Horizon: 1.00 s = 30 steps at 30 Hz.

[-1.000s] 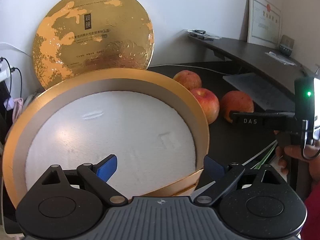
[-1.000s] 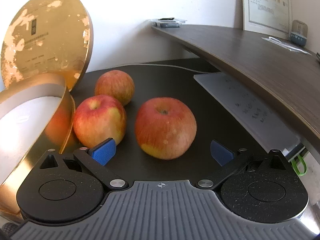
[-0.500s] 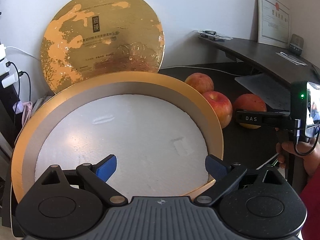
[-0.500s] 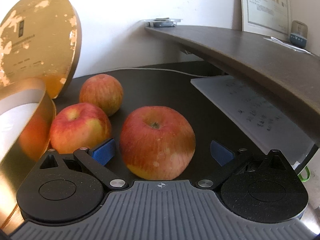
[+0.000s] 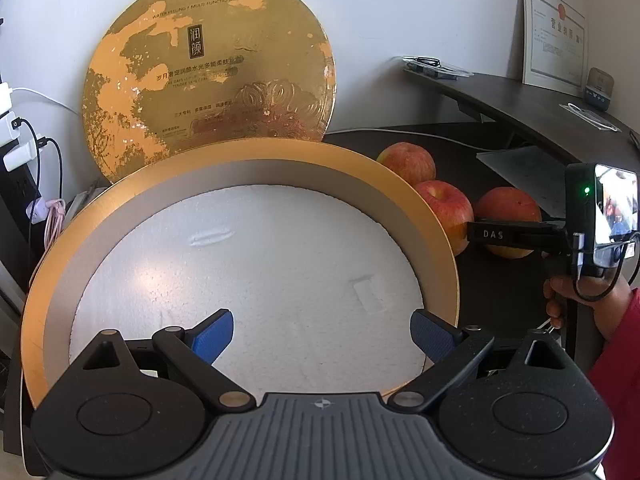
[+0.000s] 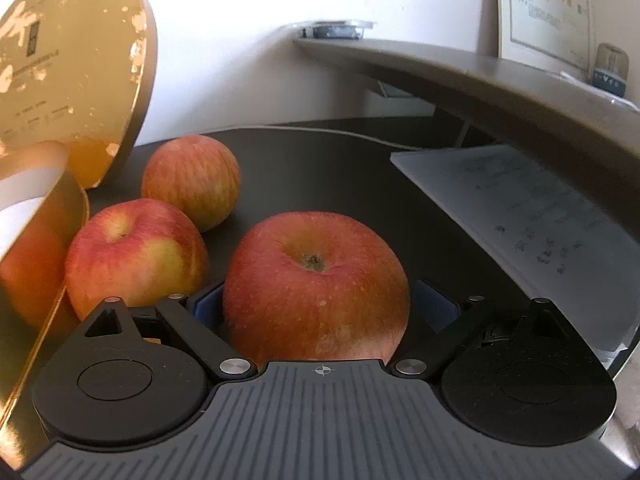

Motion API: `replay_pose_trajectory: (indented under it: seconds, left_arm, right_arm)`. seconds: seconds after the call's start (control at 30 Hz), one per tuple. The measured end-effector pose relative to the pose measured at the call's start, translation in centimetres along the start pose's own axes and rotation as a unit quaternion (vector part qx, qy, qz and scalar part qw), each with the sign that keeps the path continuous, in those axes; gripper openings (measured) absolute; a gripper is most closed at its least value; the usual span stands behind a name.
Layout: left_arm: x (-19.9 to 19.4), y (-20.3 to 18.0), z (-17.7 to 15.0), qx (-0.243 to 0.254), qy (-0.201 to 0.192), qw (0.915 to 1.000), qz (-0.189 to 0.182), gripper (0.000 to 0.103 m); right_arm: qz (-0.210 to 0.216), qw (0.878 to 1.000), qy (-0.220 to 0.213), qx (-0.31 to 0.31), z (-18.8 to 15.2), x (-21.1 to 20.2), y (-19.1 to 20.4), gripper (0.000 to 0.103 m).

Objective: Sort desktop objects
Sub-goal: 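Close the right tool around the nearest red apple and lift it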

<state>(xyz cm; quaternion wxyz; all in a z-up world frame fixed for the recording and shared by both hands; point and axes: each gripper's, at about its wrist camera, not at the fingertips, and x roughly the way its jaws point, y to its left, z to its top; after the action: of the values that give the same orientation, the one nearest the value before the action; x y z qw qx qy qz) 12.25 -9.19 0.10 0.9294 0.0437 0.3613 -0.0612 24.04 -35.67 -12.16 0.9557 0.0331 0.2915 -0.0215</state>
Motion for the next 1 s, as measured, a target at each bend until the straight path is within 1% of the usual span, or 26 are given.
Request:
replay_pose_trajectory:
  seconds: [0.1,0.2,0.23,0.37,0.53,0.83,1.0]
  left_arm:
    - [0.0,0.1,0.0,-0.003,0.0,1.0,0.0,0.097]
    - [0.0,0.1,-0.1,-0.003,0.001,1.0,-0.002,0.097]
    - [0.0,0.1,-0.1,-0.003,0.001,1.0,-0.003,0.097]
    - [-0.3,0.2,-0.3,-0.006,0.0,1.0,-0.005,0.097]
    - [-0.9,0.6,-0.7,-0.013,-0.003,0.9999,-0.005,0.097]
    - [-3.0,2.0,-1.6,-0.024,-0.016,0.9996,-0.006,0.097]
    - [-4.5,2.9,-2.3,-0.03,-0.025,0.9992,-0.011,0.097]
  right_arm:
    - [0.009,1.0,0.008,0.014,0.1,0.3,-0.4,0.096]
    - [0.018,1.0,0.014,0.017,0.1,0.3,-0.5,0.087]
    - [0.021,0.999,0.017,0.019,0.1,0.3,-0.5,0.086]
    - [0.017,0.999,0.024,0.038,0.1,0.0,-0.7,0.086]
    - [0.018,0.999,0.032,0.035,-0.3,-0.7,-0.5,0.086]
    - [0.005,0.998,0.028,0.052,-1.6,-2.9,-0.4,0.085]
    - [-0.01,0.999,0.012,0.046,-1.4,-5.2,0.0,0.085]
